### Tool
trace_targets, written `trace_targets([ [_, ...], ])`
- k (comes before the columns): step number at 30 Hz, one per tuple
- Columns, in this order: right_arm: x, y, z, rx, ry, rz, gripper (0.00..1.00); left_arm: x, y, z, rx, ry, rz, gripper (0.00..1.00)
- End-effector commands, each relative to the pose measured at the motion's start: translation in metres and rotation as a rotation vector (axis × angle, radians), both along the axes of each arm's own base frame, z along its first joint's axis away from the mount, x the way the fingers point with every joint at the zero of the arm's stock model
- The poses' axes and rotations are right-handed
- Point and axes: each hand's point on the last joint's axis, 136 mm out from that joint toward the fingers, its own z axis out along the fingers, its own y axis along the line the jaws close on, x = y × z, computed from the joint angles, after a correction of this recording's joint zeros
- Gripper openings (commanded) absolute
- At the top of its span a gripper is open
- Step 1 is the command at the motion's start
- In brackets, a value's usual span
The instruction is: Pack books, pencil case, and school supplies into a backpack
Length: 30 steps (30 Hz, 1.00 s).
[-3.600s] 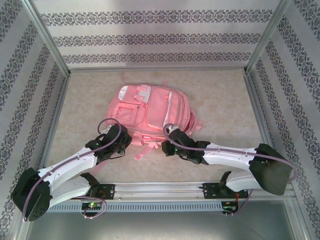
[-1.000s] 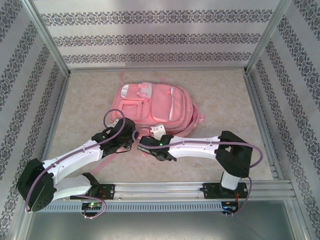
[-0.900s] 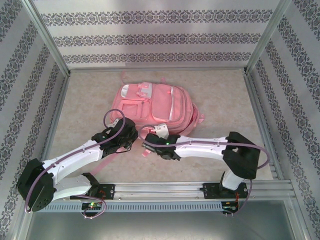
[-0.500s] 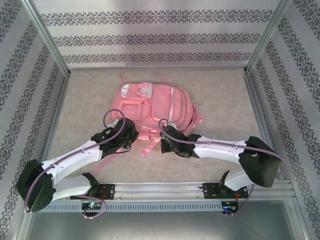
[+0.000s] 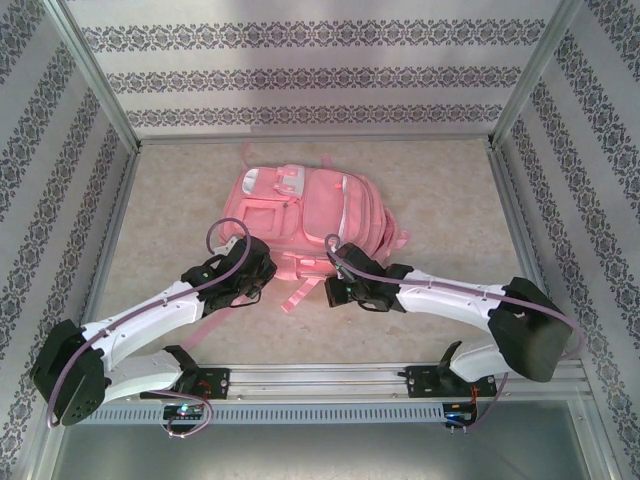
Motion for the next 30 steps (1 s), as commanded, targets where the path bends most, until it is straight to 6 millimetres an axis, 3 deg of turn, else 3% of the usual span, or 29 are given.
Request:
trace_targets([
  [1, -0.013, -0.001, 0.006, -0.001, 0.045, 0.106, 0.00, 0.014, 0.005, 0.017, 0.033, -0.081, 0.019, 0.00],
  [6, -0.004, -0.013, 0.019, 0.038, 0.009, 0.090, 0.00, 0.013, 0.006, 0.017, 0.049, -0.083, 0.007, 0.00],
  [15, -0.009, -0.035, 0.009, -0.050, 0.046, 0.110, 0.00, 0.012, 0.011, 0.021, 0.084, -0.095, -0.003, 0.00],
  [23, 0.003, -0.079, 0.001, -0.251, 0.056, -0.046, 0.00, 0.012, 0.012, 0.014, 0.106, -0.072, -0.026, 0.00],
  [30, 0.018, -0.136, 0.000, -0.353, 0.088, -0.295, 0.00, 0.009, 0.021, 0.008, 0.130, -0.059, -0.023, 0.00],
])
